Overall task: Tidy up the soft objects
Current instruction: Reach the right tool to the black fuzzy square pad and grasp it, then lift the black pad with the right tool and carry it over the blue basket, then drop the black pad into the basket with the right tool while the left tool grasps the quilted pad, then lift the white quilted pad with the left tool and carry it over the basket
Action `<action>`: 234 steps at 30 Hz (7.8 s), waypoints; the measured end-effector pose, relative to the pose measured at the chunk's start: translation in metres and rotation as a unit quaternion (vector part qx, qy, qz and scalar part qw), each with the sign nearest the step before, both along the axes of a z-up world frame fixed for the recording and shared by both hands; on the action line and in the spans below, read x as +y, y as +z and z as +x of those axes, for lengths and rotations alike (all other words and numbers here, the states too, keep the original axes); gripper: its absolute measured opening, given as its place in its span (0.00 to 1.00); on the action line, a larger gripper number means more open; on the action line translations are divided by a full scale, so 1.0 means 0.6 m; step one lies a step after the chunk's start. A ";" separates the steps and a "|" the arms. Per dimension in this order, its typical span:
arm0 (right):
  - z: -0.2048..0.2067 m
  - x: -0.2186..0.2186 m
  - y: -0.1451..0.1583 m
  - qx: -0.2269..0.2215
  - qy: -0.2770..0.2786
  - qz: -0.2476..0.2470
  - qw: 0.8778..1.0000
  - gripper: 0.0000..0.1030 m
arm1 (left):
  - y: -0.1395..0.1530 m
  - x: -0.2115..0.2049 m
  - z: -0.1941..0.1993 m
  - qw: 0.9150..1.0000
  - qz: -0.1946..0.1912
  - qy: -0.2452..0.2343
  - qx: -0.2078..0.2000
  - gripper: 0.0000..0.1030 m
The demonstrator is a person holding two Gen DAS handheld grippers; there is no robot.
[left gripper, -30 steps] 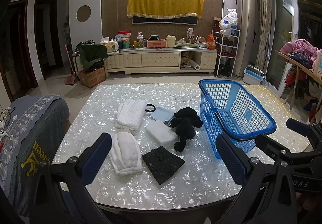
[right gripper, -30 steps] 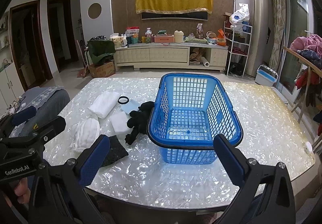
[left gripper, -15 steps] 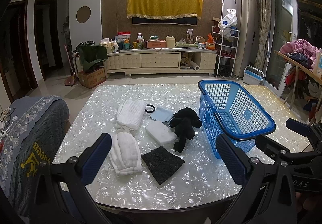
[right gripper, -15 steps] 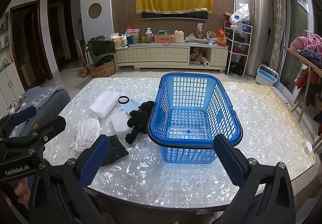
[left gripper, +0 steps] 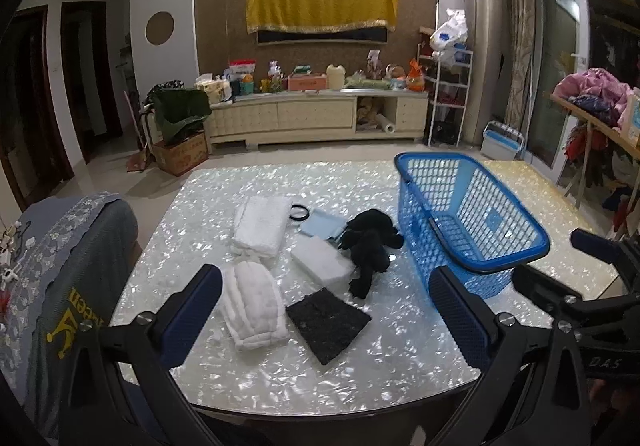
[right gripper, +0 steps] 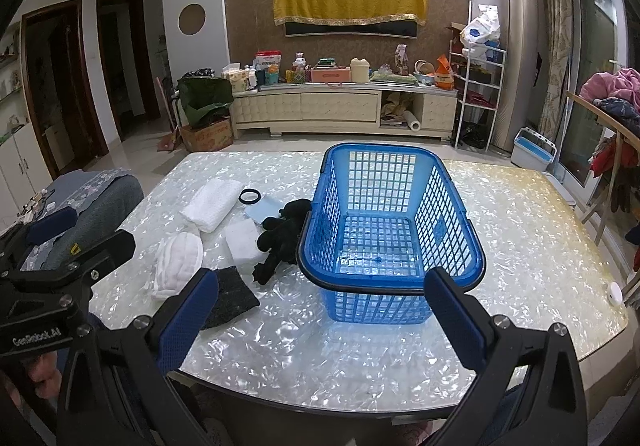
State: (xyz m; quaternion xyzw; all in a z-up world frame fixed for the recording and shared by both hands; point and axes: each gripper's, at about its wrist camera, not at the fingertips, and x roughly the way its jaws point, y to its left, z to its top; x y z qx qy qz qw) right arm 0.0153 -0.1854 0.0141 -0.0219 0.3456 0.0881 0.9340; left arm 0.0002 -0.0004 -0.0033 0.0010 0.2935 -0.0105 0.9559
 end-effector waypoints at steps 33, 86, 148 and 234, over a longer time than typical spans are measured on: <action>0.142 0.175 -0.075 0.140 0.161 -0.033 0.976 1.00 | -0.066 0.183 0.104 0.988 -0.015 -0.001 0.152 1.00; 0.172 0.207 -0.207 0.227 0.163 -0.068 0.958 0.15 | -0.206 0.224 0.140 0.973 -0.051 0.003 0.223 1.00; 0.239 -0.079 -0.150 0.282 0.010 -0.073 0.957 0.15 | -0.325 0.203 0.290 0.955 -0.034 0.027 0.294 0.99; 0.238 -0.226 -0.101 0.186 -0.026 0.019 0.982 1.00 | -0.007 -0.258 0.347 0.951 0.005 -0.250 0.184 0.31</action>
